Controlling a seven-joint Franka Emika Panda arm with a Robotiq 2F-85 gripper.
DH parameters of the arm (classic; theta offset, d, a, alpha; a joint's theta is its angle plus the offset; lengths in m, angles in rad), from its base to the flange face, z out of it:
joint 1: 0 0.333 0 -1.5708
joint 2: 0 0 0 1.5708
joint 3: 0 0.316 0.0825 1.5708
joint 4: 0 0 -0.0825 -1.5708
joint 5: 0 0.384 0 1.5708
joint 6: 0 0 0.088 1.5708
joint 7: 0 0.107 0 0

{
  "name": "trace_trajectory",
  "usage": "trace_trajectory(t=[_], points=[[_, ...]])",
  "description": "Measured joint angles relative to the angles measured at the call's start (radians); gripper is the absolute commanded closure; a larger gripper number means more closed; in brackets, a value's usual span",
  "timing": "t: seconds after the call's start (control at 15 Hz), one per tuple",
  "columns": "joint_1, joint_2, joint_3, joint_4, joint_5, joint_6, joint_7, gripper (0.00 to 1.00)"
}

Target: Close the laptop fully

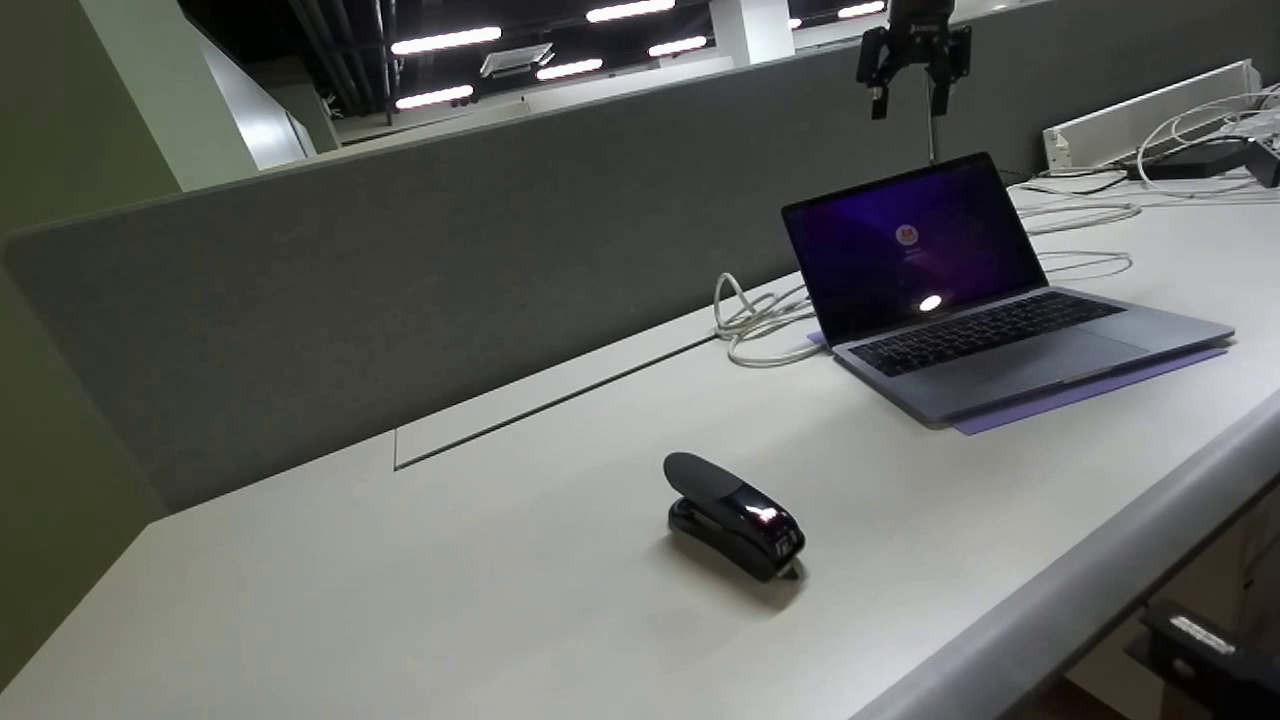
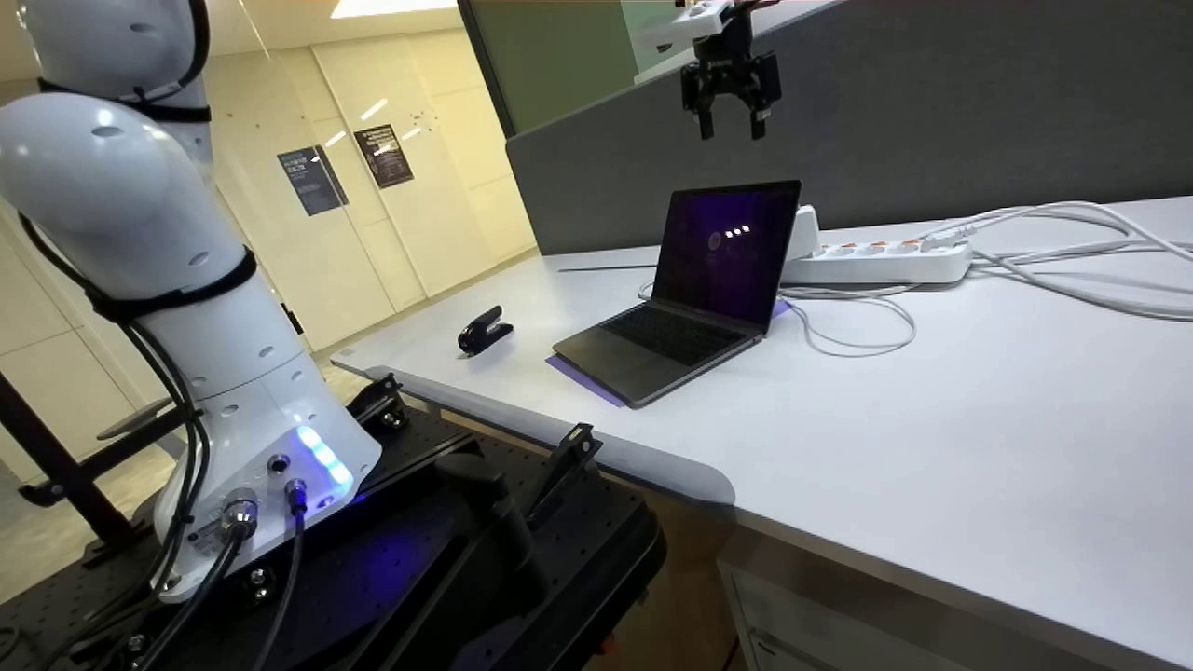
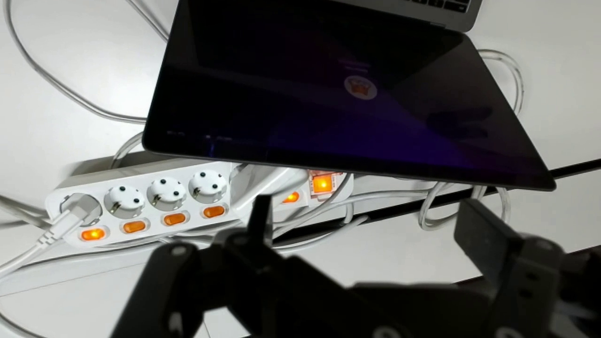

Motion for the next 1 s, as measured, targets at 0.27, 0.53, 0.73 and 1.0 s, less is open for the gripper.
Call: trace_trajectory(t=[0.27, 0.53, 0.73, 1.0], points=[[-0.020, 0.023, 0.017, 0.008, -0.002, 0.013, 0.004, 0.00], [-0.022, 0.083, 0.019, 0.039, -0.022, 0.078, 0.025, 0.00], [-0.022, 0.127, 0.028, 0.066, -0.037, 0.122, 0.041, 0.00], [-0.021, 0.175, 0.046, 0.105, -0.065, 0.140, 0.061, 0.00]])
